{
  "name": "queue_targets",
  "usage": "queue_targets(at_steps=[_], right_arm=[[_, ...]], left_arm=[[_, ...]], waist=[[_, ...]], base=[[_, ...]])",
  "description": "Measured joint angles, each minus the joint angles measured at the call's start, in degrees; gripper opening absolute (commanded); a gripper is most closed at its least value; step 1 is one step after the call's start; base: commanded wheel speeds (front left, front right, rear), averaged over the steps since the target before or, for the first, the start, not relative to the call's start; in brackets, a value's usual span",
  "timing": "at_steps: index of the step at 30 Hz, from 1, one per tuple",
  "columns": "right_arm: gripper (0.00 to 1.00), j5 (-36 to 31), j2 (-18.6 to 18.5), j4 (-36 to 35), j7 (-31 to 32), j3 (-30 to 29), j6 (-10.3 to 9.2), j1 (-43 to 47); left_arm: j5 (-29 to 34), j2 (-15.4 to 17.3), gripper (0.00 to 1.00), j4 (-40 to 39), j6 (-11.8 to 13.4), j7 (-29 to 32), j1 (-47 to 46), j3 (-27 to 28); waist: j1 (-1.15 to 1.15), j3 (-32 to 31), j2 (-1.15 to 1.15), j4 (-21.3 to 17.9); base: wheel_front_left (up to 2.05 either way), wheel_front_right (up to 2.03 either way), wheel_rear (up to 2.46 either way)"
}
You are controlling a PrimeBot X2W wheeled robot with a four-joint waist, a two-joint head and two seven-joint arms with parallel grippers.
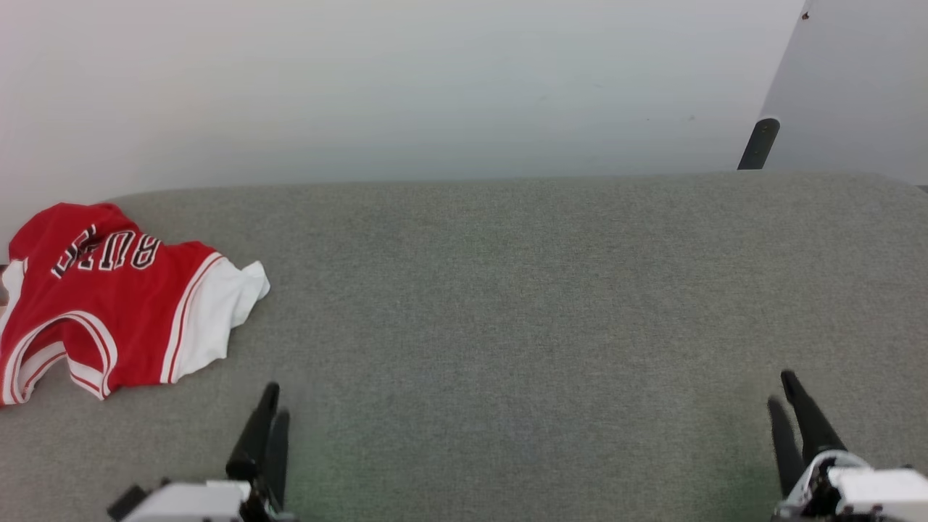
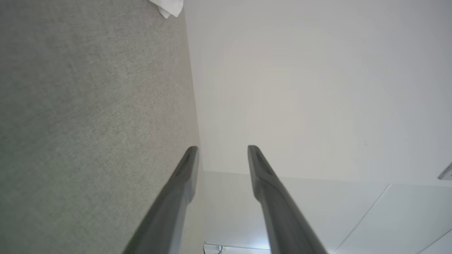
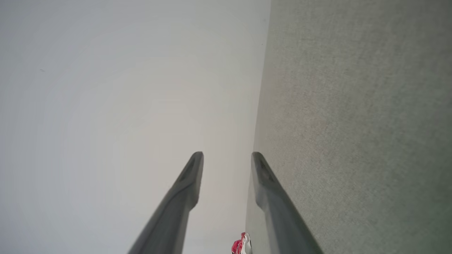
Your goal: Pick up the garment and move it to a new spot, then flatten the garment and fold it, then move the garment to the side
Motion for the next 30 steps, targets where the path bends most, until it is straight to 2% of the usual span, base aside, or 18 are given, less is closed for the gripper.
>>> queue_targets(at_steps=[5,21,30], right_arm=[[1.00,-0.1,0.2,1.2,-0.5,0.4,-0.01,1.9],[1.00,-1.7,0.1,-1.6,-4.6,4.2,-0.01,1.9],[1.00,-4.9,-0.6,-2.4,-6.9,6.2,-0.01,1.7]], left_arm=[[0.0,-0.3,1.00,1.4,0.0,-0.5,2.0,-0.5],[1.7,-0.1,1.00,-1.5,0.0,-3.9,2.0,-3.7],[3.6,0.8,1.00,-2.8,0.0,-6.0,1.9,-5.5]], waist=[[0.00,0.0,0.00,0.0],[0.00,0.0,0.00,-0.2],[0.00,-0.1,0.00,-0.3]], base=[[0.00,0.00,0.00],[0.00,0.00,0.00],[0.00,0.00,0.00]])
